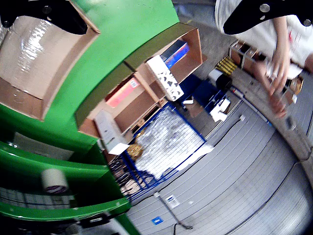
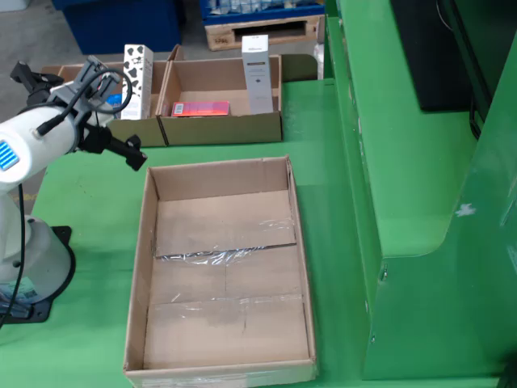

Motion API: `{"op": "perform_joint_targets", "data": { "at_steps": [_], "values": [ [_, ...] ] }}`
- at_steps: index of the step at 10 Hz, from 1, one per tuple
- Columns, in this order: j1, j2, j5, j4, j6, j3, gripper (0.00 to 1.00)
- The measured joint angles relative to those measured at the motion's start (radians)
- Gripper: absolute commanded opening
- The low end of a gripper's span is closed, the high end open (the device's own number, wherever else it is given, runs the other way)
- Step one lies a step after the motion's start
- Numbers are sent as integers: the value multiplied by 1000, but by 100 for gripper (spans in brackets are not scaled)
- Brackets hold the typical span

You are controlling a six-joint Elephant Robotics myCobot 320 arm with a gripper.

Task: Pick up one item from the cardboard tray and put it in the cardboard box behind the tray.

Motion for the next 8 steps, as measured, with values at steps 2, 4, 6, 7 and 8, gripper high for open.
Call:
{"op": "perform_joint_targets", "data": {
  "at_steps": [2,4,6,7,8],
  "values": [
    [-97,0,0,0,0,0,100],
    [-193,0,0,0,0,0,100],
    [-290,0,0,0,0,0,100],
    [-345,0,0,0,0,0,100],
    [-386,0,0,0,0,0,100]
  ]
}}
